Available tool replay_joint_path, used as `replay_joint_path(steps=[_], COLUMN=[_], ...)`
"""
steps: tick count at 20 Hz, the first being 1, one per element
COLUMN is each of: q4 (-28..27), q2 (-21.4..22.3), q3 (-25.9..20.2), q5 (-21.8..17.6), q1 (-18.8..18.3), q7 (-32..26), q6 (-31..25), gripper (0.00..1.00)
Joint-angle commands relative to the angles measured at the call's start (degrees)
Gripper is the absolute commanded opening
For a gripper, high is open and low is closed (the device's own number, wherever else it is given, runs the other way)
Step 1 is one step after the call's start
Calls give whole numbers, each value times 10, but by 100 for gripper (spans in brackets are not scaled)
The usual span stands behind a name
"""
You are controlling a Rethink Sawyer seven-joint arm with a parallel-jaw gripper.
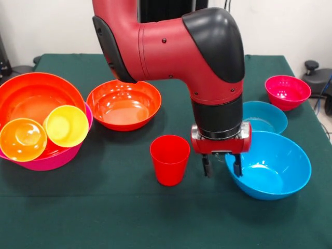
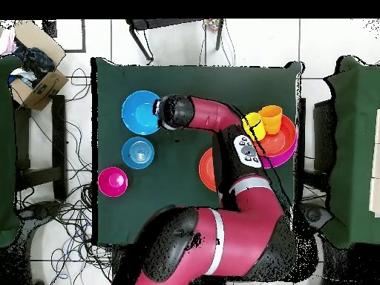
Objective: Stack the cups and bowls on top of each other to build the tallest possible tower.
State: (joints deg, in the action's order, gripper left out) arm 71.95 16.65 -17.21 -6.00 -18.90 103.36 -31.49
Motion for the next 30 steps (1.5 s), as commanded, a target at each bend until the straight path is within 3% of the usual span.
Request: replay_joint_path(steps=[1,5,10,18,19,22,25,30], q4=[44,60,65,62,61,65,83,93], q2=[-12,-6,-5,-2,-1,15,41,68], q3=[-57,-61,-70,-50,-45,-63,-69,-80], q5=[-4,0,-17,-27,-28,-50,-41,-44], q1=[-11,-11,-13,-3,-1,-15,-30,-47], q7=[-10,5,-17,5,11,-44,-51,-57], q6=[-7,-6,7,29,34,27,-8,-2], gripper=[100,100,100,100,0,0,0,0])
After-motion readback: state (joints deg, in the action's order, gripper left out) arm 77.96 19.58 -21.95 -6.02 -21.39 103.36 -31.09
